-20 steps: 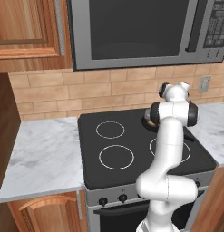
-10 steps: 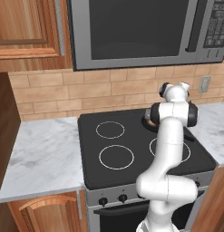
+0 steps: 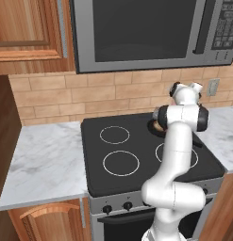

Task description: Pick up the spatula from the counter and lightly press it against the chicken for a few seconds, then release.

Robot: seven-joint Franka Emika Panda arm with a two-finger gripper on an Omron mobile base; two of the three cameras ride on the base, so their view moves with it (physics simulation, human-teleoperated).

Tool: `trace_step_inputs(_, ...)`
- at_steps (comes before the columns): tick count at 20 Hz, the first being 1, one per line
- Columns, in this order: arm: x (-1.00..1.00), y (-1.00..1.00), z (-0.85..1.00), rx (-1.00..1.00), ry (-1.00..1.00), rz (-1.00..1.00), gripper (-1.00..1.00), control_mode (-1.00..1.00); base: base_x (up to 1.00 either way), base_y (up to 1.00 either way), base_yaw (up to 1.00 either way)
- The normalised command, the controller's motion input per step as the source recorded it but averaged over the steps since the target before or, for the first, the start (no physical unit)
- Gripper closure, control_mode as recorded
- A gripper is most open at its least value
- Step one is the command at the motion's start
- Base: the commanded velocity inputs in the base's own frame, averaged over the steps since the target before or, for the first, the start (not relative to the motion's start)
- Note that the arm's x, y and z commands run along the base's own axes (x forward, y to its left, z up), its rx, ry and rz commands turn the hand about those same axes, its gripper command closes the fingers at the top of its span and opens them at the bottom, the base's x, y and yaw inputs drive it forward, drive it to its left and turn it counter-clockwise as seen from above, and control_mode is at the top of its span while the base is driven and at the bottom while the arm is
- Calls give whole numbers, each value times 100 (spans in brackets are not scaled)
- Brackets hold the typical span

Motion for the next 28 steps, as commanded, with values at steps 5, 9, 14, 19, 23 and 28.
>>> trace_step_inputs(5, -27, 0, 31, 0, -21, 0, 100, -100, 0, 0, 0)
trace_step_inputs(9, -38, 0, 12, 0, -21, 0, 100, -100, 0, 0, 0)
trace_step_inputs(14, -47, 0, 19, 0, -24, 0, 100, -100, 0, 0, 0)
trace_step_inputs(19, -39, 0, 51, 0, -22, 0, 100, -100, 0, 0, 0)
trace_step_inputs(23, -33, 0, 44, 0, -18, 1, 100, -100, 0, 0, 0)
trace_step_inputs(28, -42, 1, 16, 0, -12, 0, 100, -100, 0, 0, 0)
